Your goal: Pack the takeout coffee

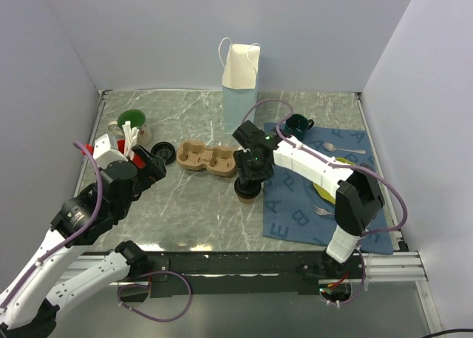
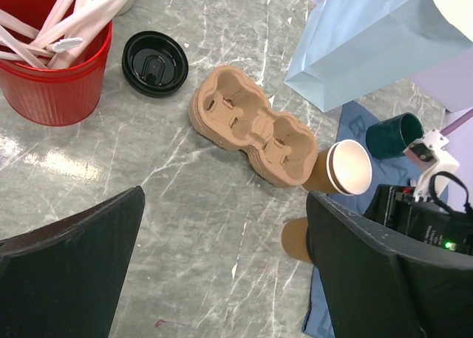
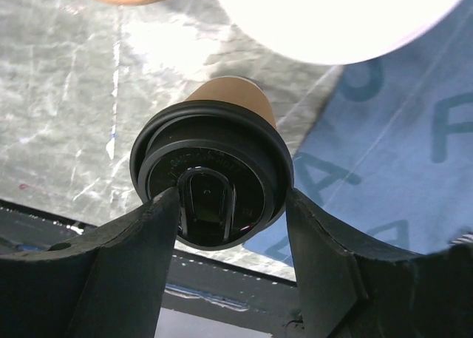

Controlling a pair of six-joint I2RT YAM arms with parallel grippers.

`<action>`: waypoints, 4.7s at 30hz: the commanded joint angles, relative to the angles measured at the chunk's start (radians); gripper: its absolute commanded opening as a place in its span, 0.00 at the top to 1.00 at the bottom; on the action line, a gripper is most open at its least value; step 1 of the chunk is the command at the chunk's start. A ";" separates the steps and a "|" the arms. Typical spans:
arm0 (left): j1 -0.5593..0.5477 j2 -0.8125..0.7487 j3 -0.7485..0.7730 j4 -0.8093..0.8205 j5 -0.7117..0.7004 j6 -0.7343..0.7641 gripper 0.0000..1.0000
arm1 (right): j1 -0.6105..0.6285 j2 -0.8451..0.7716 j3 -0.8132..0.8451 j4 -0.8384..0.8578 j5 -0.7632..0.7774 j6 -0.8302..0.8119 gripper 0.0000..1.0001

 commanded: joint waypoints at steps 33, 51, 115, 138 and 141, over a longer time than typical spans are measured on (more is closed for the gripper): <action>0.002 0.273 0.240 -0.095 0.212 -0.011 0.03 | -0.370 0.232 0.907 0.069 0.025 -0.043 0.36; 0.002 0.249 0.184 -0.084 0.290 -0.124 0.03 | -0.390 0.327 0.812 0.396 -0.073 -0.029 0.39; 0.002 0.226 0.622 -0.207 -0.023 0.007 0.03 | -0.289 -0.234 0.476 0.459 -0.811 -0.144 1.00; 0.002 0.108 0.443 -0.270 -0.033 -0.041 0.03 | -0.008 -0.328 0.119 0.071 -0.793 -0.483 1.00; 0.002 0.158 0.437 -0.297 -0.007 -0.045 0.03 | -0.010 -0.349 0.093 0.045 -0.753 -0.520 1.00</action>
